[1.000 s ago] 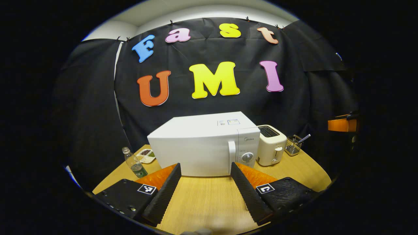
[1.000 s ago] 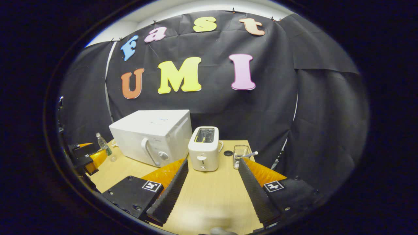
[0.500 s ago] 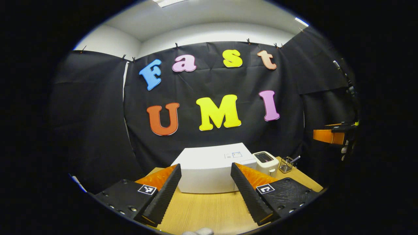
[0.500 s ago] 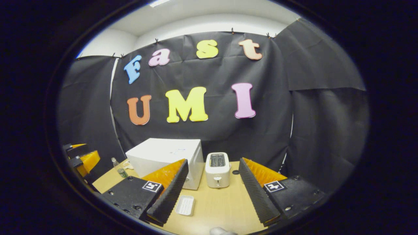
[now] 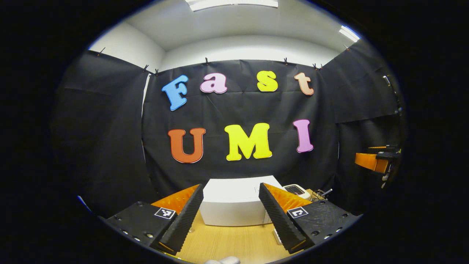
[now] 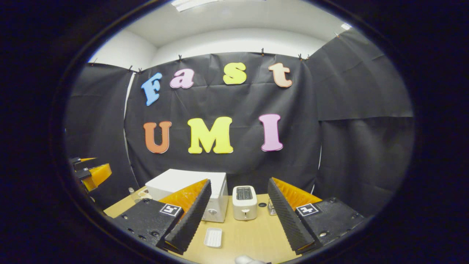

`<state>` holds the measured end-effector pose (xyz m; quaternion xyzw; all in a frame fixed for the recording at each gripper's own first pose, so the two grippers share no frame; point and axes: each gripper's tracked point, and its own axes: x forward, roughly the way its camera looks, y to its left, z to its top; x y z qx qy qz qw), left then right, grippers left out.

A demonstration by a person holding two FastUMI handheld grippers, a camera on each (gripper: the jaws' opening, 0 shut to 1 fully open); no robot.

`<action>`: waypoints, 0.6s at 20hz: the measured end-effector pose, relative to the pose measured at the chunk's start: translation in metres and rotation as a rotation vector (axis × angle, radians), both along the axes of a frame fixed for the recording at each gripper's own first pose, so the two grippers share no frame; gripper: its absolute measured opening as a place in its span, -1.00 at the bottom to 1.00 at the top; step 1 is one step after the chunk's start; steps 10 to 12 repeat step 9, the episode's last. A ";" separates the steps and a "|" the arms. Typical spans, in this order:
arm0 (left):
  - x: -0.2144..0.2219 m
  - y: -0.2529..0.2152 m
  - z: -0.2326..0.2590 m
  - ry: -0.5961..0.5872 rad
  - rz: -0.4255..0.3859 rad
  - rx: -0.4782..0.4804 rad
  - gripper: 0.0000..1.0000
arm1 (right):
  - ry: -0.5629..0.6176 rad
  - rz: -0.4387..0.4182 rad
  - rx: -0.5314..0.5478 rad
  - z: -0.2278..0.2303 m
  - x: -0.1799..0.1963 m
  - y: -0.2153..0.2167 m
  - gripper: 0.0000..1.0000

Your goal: Open the microwave oven with the left hand, put the food in, and close the microwave oven.

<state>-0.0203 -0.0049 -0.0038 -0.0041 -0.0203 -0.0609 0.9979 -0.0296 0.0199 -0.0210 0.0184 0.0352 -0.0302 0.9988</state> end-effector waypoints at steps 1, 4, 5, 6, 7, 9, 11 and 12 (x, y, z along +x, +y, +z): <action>0.000 0.003 0.002 -0.002 0.007 0.000 0.89 | 0.000 0.007 -0.005 0.002 -0.001 0.003 0.82; 0.003 0.005 0.004 0.000 0.013 -0.012 0.89 | -0.027 0.002 -0.020 0.010 -0.001 0.004 0.82; 0.003 0.004 0.004 0.001 0.010 -0.018 0.89 | -0.029 0.004 -0.017 0.010 -0.002 0.005 0.82; 0.004 0.004 0.006 -0.004 0.009 -0.019 0.89 | -0.030 0.004 -0.014 0.010 -0.001 0.006 0.82; 0.003 0.003 0.007 -0.005 0.006 -0.016 0.89 | -0.030 0.000 -0.013 0.010 -0.002 0.005 0.82; 0.005 -0.002 0.007 -0.011 -0.005 -0.010 0.89 | -0.029 -0.006 -0.012 0.011 -0.002 0.002 0.82; 0.005 -0.002 0.007 -0.011 -0.005 -0.010 0.89 | -0.029 -0.006 -0.012 0.011 -0.002 0.002 0.82; 0.005 -0.002 0.007 -0.011 -0.005 -0.010 0.89 | -0.029 -0.006 -0.012 0.011 -0.002 0.002 0.82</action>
